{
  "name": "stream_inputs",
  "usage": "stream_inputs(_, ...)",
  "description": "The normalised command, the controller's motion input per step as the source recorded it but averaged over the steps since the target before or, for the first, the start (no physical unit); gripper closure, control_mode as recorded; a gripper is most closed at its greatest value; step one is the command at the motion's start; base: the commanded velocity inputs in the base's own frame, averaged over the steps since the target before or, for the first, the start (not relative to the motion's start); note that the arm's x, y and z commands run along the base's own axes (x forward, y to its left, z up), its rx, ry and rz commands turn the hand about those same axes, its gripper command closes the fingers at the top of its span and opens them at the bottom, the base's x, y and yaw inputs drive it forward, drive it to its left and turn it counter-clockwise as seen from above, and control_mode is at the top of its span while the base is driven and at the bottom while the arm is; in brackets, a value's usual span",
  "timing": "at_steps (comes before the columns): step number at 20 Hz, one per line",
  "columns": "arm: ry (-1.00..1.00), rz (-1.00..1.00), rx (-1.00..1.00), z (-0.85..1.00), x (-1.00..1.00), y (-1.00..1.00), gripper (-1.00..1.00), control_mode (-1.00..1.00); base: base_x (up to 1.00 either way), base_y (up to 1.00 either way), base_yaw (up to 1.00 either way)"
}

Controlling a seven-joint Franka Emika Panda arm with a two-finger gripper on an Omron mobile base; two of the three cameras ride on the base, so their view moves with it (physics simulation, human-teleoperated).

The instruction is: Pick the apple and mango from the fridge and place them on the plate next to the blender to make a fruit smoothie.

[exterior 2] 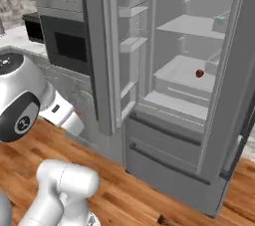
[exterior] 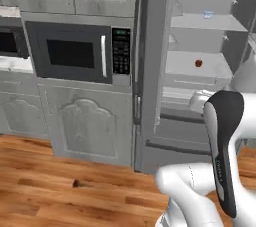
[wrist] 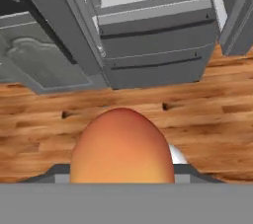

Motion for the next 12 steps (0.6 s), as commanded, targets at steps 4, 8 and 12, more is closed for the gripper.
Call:
stream_inputs(4,0.0,0.0,0.0,0.0,0.0,0.0,1.0,1.0,-0.39,0.12,1.0)
stream_inputs(8,0.0,0.0,0.0,0.0,0.0,0.0,1.0,1.0,-0.14,0.18,1.0)
stream_inputs(12,0.0,0.0,0.0,0.0,0.0,0.0,1.0,1.0,0.0,0.14,0.97)
